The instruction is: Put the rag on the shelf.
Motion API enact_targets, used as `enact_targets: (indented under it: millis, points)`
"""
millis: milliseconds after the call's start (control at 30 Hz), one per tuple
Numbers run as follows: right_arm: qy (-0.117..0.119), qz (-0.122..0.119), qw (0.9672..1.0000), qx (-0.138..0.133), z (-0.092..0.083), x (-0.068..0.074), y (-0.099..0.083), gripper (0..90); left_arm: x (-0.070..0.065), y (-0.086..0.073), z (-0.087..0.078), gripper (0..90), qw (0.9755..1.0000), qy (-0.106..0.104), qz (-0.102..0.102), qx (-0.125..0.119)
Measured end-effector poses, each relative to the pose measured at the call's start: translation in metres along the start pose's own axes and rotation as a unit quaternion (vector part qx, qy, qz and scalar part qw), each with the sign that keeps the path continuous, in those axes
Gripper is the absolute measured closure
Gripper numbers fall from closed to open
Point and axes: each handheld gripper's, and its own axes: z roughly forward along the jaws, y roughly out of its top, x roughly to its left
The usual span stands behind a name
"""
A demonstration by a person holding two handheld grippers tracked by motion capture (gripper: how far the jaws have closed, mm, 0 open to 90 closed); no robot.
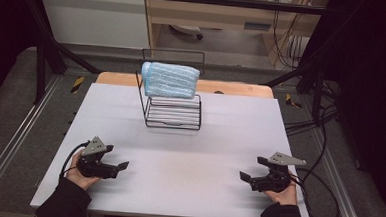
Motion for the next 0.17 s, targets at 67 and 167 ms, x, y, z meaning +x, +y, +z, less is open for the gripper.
enact_targets:
  millis: [67,167]
  points:
    - [-0.001,-0.001,1.0000,0.002,0.0008,-0.0006,-0.0008,0.4,0.0008,-0.0008,0.0004,10.8,1.0000,0.000,-0.002,0.000]
    - [0.001,-0.003,1.0000,0.006,0.0021,-0.0001,-0.0013,0.3,0.0003,-0.0006,0.0005,10.8,1.0000,-0.002,-0.002,-0.001]
